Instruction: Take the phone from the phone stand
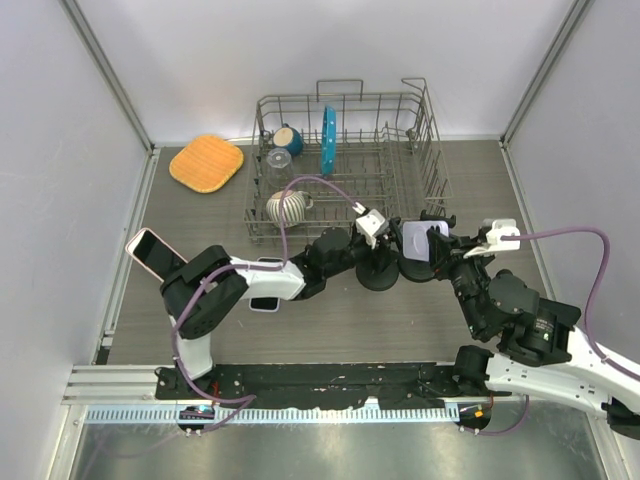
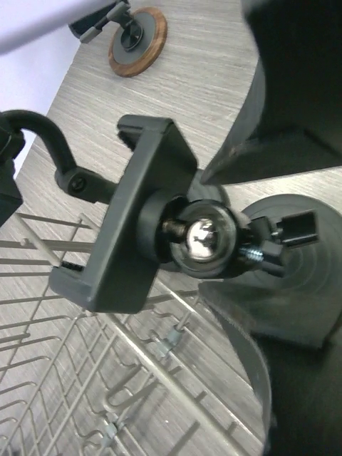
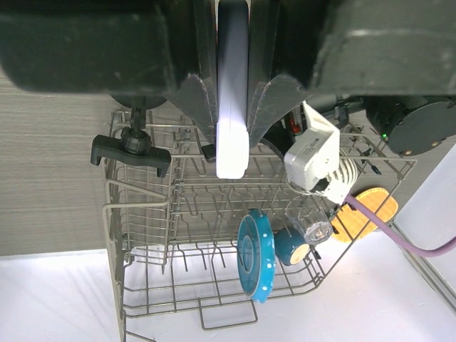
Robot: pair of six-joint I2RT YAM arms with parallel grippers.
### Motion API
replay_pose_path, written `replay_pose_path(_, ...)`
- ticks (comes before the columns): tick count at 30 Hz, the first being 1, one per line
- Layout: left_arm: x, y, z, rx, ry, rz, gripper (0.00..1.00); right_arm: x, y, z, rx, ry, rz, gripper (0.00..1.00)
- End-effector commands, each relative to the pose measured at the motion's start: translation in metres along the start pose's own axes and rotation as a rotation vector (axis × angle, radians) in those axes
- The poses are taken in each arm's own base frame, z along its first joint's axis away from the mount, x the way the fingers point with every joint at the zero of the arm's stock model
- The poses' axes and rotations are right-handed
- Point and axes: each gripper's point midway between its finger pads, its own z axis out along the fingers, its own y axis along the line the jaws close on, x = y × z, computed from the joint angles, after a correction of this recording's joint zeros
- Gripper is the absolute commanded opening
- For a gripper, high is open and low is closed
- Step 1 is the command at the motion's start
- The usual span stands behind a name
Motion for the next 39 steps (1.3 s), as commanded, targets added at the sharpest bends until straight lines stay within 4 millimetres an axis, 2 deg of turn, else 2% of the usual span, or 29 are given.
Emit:
replay_pose_path(1,-0.050,-0.004,-0.022,-0.025,-0.132,0.003,0.70,-0.033,0.004,-0.005,-0.035,-0.058,0.085,0.01)
replay_pose_path(2,-0.064,-0.004,-0.029,-0.035,-0.161,0.008,0.73,-0.032,0.006,-0.004,-0.039,-0.053,0.085,0.01)
replay_pose_path(4,-0.065,-0.002,-0.039,-0.052,-0.160,0.017,0.81,-0.034,0.008,-0.005,-0.052,-0.047,0.087,0.01)
replay_pose_path(5,-0.081,-0.004,-0.048,-0.050,-0.190,0.020,0.83,-0.033,0.011,-0.004,-0.054,-0.039,0.082,0.01)
replay_pose_path(8,-0.079,0.002,-0.072,-0.100,-0.176,0.021,0.90,-0.034,0.015,-0.003,-0.054,-0.024,0.127,0.01)
replay_pose_path(9,-0.097,0.000,-0.087,-0.104,-0.218,0.023,0.92,-0.030,0.021,-0.001,-0.059,-0.006,0.140,0.01)
replay_pose_path(10,-0.087,0.002,-0.098,-0.117,-0.201,0.036,0.94,-0.031,0.027,0.000,-0.072,0.001,0.151,0.01)
replay_pose_path(11,-0.087,-0.001,-0.106,-0.123,-0.204,0.053,0.95,-0.027,0.035,0.002,-0.094,0.018,0.150,0.01)
replay_pose_path(12,-0.100,0.000,-0.123,-0.152,-0.232,0.067,0.96,-0.019,0.044,0.006,-0.096,0.045,0.142,0.01)
replay_pose_path(14,-0.083,-0.004,-0.139,-0.167,-0.170,0.141,0.97,-0.016,0.057,0.011,-0.111,0.075,0.128,0.01)
replay_pose_path(15,-0.088,0.000,-0.153,-0.210,-0.183,0.158,0.98,-0.003,0.066,0.017,-0.104,0.114,0.087,0.01)
replay_pose_path(16,-0.088,-0.001,-0.161,-0.219,-0.177,0.202,0.98,-0.008,0.073,0.019,-0.111,0.120,0.106,0.01)
replay_pose_path(19,-0.089,-0.008,-0.185,-0.242,-0.195,0.261,0.98,0.004,0.091,0.028,-0.108,0.170,0.109,0.01)
replay_pose_path(22,-0.090,-0.013,-0.195,-0.243,-0.215,0.280,0.99,0.015,0.110,0.036,-0.113,0.208,0.129,0.01)
replay_pose_path(26,-0.091,-0.020,-0.197,-0.267,-0.215,0.367,0.99,0.031,0.123,0.045,-0.088,0.245,0.166,0.01)
replay_pose_path(30,-0.086,-0.030,-0.194,-0.298,-0.221,0.426,0.99,0.042,0.129,0.049,-0.052,0.261,0.248,0.01)
replay_pose_path(31,-0.091,-0.028,-0.195,-0.330,-0.243,0.419,0.99,0.044,0.131,0.049,-0.051,0.265,0.264,0.01)
replay_pose_path(32,-0.084,-0.028,-0.192,-0.335,-0.229,0.433,0.98,0.045,0.132,0.050,-0.042,0.266,0.298,0.01)
replay_pose_path(34,-0.086,-0.033,-0.191,-0.350,-0.252,0.444,0.98,0.047,0.135,0.051,-0.046,0.264,0.342,0.01)
replay_pose_path(35,-0.080,-0.032,-0.188,-0.365,-0.236,0.456,0.98,0.048,0.136,0.051,-0.044,0.263,0.369,0.01)
replay_pose_path(39,-0.075,-0.038,-0.181,-0.411,-0.226,0.497,0.98,0.055,0.137,0.050,-0.049,0.263,0.429,0.01)
